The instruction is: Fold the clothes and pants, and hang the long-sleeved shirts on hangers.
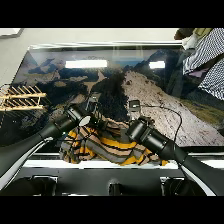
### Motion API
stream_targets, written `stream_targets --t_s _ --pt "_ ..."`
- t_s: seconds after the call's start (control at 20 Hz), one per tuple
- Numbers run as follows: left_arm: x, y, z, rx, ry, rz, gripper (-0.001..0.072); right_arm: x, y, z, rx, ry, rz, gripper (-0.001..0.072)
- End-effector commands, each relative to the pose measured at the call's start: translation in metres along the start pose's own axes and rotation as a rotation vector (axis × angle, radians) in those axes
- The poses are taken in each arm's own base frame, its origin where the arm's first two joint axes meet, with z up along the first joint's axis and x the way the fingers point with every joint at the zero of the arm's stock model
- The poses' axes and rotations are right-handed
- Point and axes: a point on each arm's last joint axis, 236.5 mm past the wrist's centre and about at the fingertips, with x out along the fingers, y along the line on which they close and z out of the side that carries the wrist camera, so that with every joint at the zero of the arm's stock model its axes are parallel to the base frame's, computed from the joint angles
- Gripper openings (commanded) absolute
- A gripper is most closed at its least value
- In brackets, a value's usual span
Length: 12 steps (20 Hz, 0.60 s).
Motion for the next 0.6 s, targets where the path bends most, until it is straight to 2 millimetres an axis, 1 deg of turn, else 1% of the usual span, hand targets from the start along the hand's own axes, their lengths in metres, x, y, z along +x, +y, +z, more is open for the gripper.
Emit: stream_targets --t_s 0.0,0.2,0.3,0.35,0.4,0.5,0.55 --pt "0.01 -0.005 -0.001 0.007 0.015 -0.02 0.0401 -0.001 0.004 0.004 0.001 -0.016 0.019 0.0025" --pt "0.016 -0.011 0.009 0.007 -0.022 -0.041 0.0401 -0.001 0.007 0.007 0.001 -0.028 0.03 0.0025" --pt "0.019 -0.01 0.007 0.025 -0.012 -0.035 0.0402 -0.001 0.007 0.007 0.0 -0.03 0.028 0.0025" --pt "0.018 -0.006 0.007 0.059 -0.013 -0.019 0.0402 -0.001 0.007 0.007 0.0 -0.03 0.028 0.0025" --pt "0.015 0.004 0.01 0.087 -0.02 0.026 0.0402 -0.001 0.007 0.007 0.0 -0.03 0.028 0.0025" --pt "0.003 0.023 0.021 0.128 -0.035 0.117 0.0404 -0.001 0.007 0.007 0.0 -0.03 0.028 0.0025" --pt "-0.005 0.024 0.026 0.149 -0.041 0.128 0.0404 -0.001 0.007 0.007 0.001 -0.03 0.028 0.0025"
